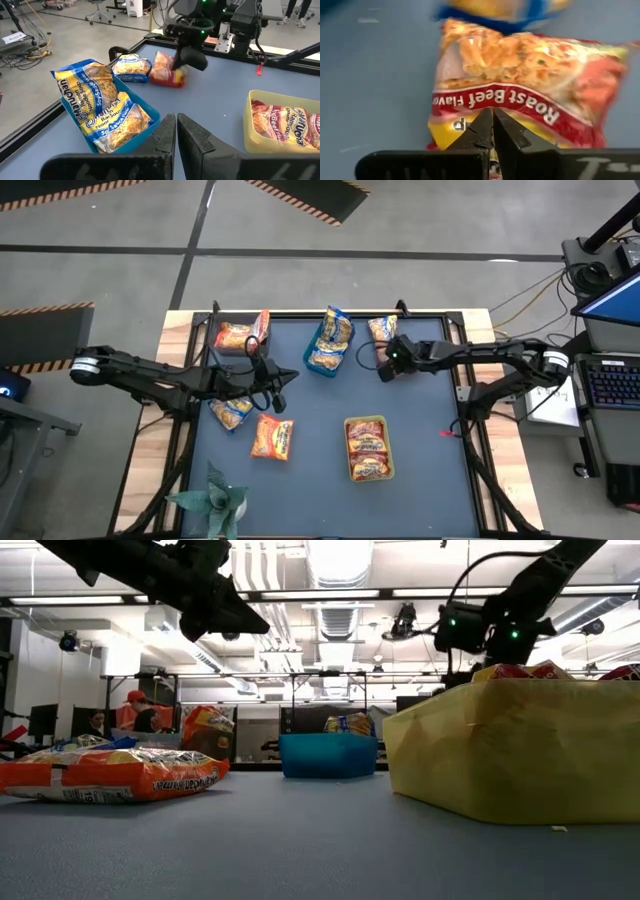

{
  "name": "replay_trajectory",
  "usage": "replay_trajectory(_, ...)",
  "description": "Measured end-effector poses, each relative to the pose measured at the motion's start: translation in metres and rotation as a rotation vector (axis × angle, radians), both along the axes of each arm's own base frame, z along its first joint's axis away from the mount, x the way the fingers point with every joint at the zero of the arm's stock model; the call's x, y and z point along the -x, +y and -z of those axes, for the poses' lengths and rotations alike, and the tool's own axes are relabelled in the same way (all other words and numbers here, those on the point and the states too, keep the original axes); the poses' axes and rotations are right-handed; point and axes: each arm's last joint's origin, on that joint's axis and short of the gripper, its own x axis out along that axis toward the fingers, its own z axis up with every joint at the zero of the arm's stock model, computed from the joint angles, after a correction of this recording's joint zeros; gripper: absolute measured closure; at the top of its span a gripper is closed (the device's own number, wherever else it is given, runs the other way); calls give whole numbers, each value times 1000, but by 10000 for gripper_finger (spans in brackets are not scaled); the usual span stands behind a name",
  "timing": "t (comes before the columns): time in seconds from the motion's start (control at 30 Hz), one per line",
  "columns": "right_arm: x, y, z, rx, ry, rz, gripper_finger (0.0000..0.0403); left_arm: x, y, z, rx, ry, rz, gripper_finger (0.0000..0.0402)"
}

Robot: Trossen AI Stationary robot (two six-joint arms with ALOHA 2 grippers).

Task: Sort Maruchan noodles
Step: Put the red noodle pack into the yellow bin

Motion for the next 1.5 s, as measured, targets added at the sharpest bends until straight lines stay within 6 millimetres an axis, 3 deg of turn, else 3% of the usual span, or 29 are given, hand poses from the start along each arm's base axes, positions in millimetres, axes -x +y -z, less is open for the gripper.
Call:
replay_trajectory(0.1,-16,12,-5,-77,-154,-110,394,0,0,0,1,-1,0,402)
replay_trajectory(0.2,-34,23,-21,-40,-262,-203,394,0,0,-1,2,-9,-1,402)
replay_trajectory(0.4,-45,24,-49,29,-282,-302,394,-1,0,-2,2,-23,-2,402)
replay_trajectory(0.67,-34,23,-53,17,-218,-319,394,-1,0,-4,3,-43,-2,402)
replay_trajectory(0.93,-18,27,-41,28,-145,-301,394,-8,-1,-9,15,-137,39,402)
replay_trajectory(1.07,-5,28,-33,46,-148,-286,394,-25,-3,-9,-2,-149,90,402)
replay_trajectory(1.27,11,24,-29,109,-262,-247,394,-69,-2,-9,-116,-31,114,402)
replay_trajectory(1.5,30,26,-25,139,-344,-205,394,-119,18,-2,-145,82,111,402)
